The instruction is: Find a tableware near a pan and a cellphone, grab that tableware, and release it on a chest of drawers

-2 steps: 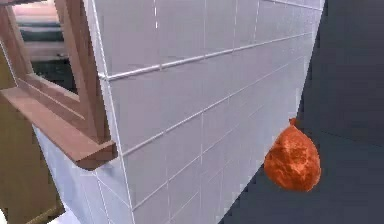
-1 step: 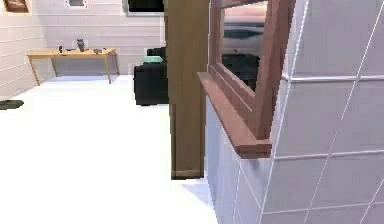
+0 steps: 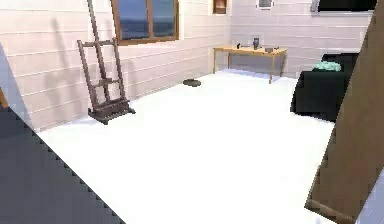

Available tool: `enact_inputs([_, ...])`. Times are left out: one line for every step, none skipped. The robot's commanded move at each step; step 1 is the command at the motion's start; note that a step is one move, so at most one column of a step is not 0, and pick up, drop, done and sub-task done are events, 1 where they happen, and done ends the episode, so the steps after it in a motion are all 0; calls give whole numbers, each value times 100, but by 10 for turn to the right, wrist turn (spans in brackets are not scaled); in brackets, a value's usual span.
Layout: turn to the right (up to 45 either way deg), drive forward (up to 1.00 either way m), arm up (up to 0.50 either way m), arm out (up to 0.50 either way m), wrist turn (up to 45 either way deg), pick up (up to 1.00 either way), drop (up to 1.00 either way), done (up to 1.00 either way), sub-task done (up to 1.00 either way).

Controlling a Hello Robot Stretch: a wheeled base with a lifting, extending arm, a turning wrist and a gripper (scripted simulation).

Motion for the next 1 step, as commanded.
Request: enact_inputs([-330,0,0,0,0,0,0,0,0])
